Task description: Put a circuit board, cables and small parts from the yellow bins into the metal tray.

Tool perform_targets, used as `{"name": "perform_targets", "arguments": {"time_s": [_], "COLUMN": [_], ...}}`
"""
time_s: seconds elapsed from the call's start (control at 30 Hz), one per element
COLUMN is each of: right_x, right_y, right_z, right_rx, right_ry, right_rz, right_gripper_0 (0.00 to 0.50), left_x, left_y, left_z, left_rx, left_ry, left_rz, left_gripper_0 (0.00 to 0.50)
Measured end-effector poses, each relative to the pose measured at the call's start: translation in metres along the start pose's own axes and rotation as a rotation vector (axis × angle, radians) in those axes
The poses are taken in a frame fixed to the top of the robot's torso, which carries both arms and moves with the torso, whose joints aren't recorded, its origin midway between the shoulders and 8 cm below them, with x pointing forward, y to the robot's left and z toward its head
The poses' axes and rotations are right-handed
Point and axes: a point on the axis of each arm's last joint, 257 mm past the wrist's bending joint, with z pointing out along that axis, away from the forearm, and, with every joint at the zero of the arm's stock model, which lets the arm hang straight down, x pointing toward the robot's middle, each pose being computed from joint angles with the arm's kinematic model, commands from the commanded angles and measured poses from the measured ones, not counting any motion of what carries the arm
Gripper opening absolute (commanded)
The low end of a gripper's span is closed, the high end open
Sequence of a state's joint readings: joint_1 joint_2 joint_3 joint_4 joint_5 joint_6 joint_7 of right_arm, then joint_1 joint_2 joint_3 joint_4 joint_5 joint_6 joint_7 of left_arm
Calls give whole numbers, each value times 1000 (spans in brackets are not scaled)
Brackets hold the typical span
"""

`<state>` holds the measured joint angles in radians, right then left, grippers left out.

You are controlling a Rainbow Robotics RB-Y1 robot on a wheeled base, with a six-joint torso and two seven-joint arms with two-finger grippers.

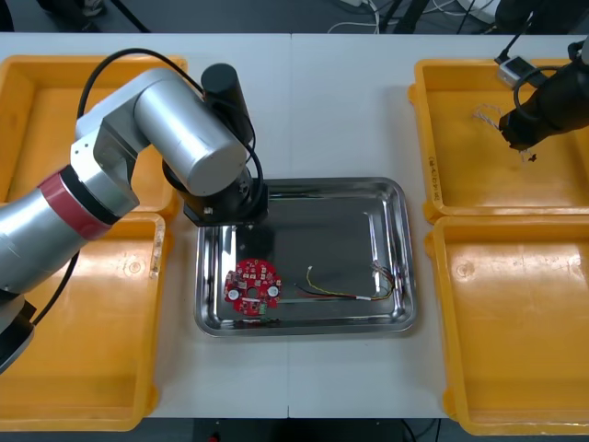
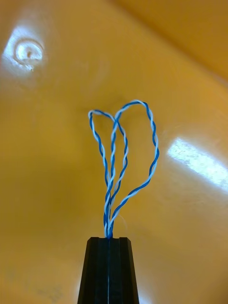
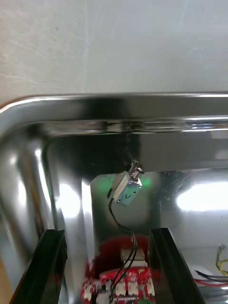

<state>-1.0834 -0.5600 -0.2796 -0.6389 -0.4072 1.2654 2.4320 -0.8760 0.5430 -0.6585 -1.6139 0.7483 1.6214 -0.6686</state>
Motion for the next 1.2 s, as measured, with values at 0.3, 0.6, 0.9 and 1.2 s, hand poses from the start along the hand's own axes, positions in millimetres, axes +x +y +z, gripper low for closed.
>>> {"name": "perform_targets", "arguments": {"time_s": [0.3,0.6,0.9,1.2], "right_x": [-6,-4,9,14], "right_y": [9,18,35,48], "right_z": [-31,-68,-93,-113], "right_rx": [-57,-75,-92,-103], "right_ry": [17,69,86,106], "right_rz": [27,116,155,128], "right_gripper_0": [0,0,0,0], "left_x": [-32,-50,-79,-103], "left_y": [10,30,60,100], "left_z": [-47,-84,-103,-103], "left_rx": [-8,-11,-18,-65], "left_ry": [-20,-17,-11,-16], "left_rz": [-63,-142,-50,-48], "left_gripper_0": [500,500,500,500]}}
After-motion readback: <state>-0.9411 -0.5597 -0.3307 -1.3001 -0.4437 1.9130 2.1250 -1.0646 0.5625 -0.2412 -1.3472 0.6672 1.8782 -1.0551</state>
